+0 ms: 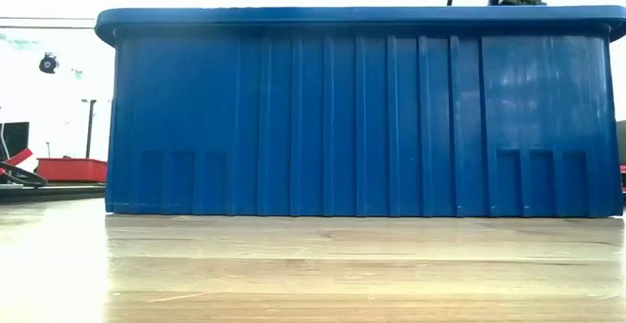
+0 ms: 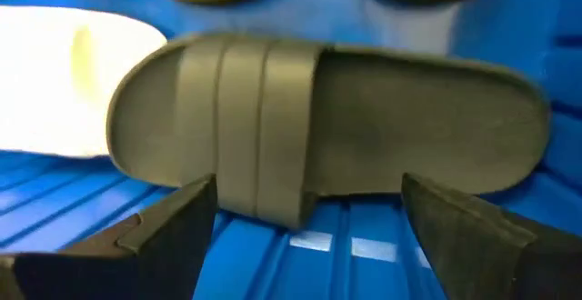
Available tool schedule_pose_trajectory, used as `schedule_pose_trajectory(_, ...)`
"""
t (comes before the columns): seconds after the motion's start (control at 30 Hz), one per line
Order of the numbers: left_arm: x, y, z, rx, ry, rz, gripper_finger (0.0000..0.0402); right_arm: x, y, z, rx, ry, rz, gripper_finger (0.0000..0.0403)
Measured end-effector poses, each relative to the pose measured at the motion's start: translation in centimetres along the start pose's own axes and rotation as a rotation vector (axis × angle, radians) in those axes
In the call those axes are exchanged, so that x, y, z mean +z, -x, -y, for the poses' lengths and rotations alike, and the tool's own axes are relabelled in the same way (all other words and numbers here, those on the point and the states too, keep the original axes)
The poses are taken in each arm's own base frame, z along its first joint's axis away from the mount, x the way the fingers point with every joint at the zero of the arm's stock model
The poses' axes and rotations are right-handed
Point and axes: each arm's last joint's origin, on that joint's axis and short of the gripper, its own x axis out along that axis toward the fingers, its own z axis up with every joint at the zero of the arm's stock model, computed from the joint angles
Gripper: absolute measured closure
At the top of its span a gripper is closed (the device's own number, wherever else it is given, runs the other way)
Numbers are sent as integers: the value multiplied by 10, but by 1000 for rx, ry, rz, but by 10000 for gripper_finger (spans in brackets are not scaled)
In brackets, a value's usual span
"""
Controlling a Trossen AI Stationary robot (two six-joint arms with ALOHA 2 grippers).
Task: Pick and place slides into bin
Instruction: Put the black slipper into the blue bin
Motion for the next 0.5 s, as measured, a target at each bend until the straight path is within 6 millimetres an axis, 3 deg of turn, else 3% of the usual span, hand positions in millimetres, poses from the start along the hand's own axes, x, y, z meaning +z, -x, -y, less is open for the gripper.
schedule_pose_trajectory(0.13,0,0,0,0,0,0,118,2,13,-3,-25,13,41,69)
schedule_pose_trajectory(0.5,0,0,0,0,-1,0,118,1,6,-15,138,-11,19,63)
